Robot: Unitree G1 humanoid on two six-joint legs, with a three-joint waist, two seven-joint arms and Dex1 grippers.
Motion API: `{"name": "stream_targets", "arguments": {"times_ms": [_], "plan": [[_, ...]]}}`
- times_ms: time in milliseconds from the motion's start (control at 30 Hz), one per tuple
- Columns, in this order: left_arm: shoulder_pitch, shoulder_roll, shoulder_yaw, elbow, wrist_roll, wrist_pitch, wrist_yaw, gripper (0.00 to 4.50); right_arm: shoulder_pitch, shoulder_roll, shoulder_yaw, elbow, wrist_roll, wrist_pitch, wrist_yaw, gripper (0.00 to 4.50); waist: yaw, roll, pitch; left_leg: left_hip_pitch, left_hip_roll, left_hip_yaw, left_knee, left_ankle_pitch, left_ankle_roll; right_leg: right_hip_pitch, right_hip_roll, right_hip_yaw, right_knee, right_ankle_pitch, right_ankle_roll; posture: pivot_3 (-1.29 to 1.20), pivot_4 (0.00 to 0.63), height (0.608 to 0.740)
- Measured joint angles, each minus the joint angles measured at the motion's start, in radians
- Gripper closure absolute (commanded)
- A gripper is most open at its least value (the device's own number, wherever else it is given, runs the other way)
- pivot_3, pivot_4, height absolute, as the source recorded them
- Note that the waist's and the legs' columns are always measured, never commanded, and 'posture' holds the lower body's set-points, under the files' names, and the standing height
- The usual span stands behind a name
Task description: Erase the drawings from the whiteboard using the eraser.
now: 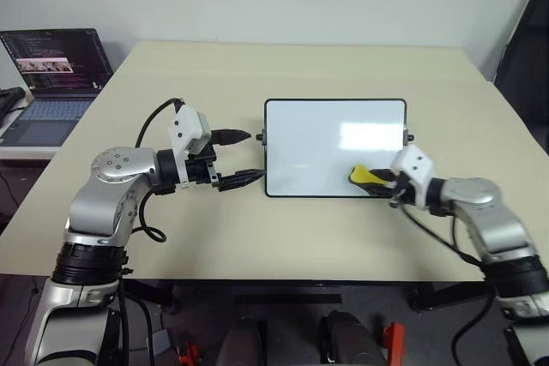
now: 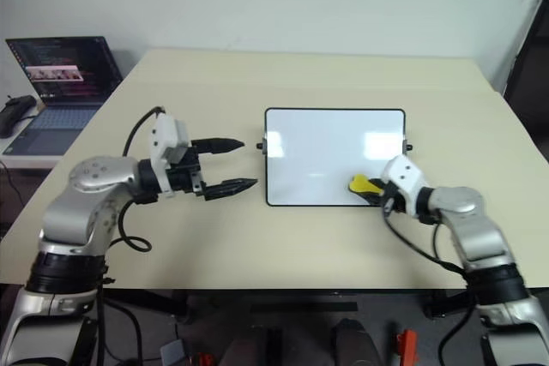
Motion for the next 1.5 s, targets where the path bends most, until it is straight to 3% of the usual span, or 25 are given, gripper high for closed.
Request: {"name": "stream_targets", "arguments": {"times_ms": [100,200,367,500,1000,1367,1500], "plan": [[0.005,-0.013,-0.001,-0.026,-0.013,0.01,0.003,0.0,-0.049,-0.087,-0.221,0.005,0.056,0.082,-0.077,3.5,0.004,-0.001,-0.001,0.0,0.0,-0.001,-0.001,0.0,0.0,0.0,-0.001,-0.002,-0.001,0.0,0.0,0.0,0.15,0.74],[0.005,-0.031,-0.013,-0.026,-0.014,0.012,0.005,0.0,-0.033,-0.133,-0.264,0.112,0.024,0.111,-0.149,3.5,0.004,-0.003,-0.002,0.0,0.0,-0.001,-0.002,0.0,0.0,0.001,0.001,-0.002,-0.002,-0.001,-0.001,0.0,0.15,0.74],[-0.021,-0.064,-0.059,0.001,-0.007,0.001,-0.014,0.0,-0.017,-0.132,-0.189,0.356,-0.048,0.158,-0.208,3.5,-0.002,0.0,0.0,0.001,0.0,0.002,-0.001,0.0,0.0,0.0,0.0,0.001,-0.001,-0.001,0.0,0.0,0.15,0.74],[-0.047,-0.096,-0.093,0.011,0.0,-0.013,-0.019,0.0,-0.114,-0.131,-0.135,0.532,-0.09,0.16,-0.235,3.5,-0.015,0.0,0.0,0.002,0.0,0.003,-0.001,0.0,0.0,0.0,0.001,0.002,-0.001,-0.001,0.0,0.0,0.15,0.74],[0.003,-0.09,-0.106,-0.012,0.004,-0.022,-0.014,0.0,-0.246,-0.126,-0.048,0.838,-0.174,0.019,-0.207,3.5,-0.018,0.0,0.0,0.002,0.0,0.002,-0.001,0.0,0.0,0.0,0.002,0.002,-0.001,-0.001,0.0,0.0,0.15,0.74],[0.023,-0.077,-0.082,-0.012,0.007,-0.028,0.007,0.0,-0.286,-0.121,-0.042,0.886,-0.191,-0.04,-0.197,0.01,-0.019,0.0,0.0,0.002,0.0,0.002,-0.001,0.0,0.0,0.0,0.002,0.002,-0.001,-0.001,0.0,0.0,0.15,0.74],[0.036,-0.067,-0.027,-0.006,0.005,-0.029,0.042,0.0,-0.252,-0.112,-0.099,0.706,-0.143,-0.042,-0.2,0.01,-0.02,0.0,0.0,0.001,0.001,0.002,-0.001,0.0,0.0,0.0,0.002,0.001,0.0,-0.001,0.0,0.0,0.15,0.74]]}}
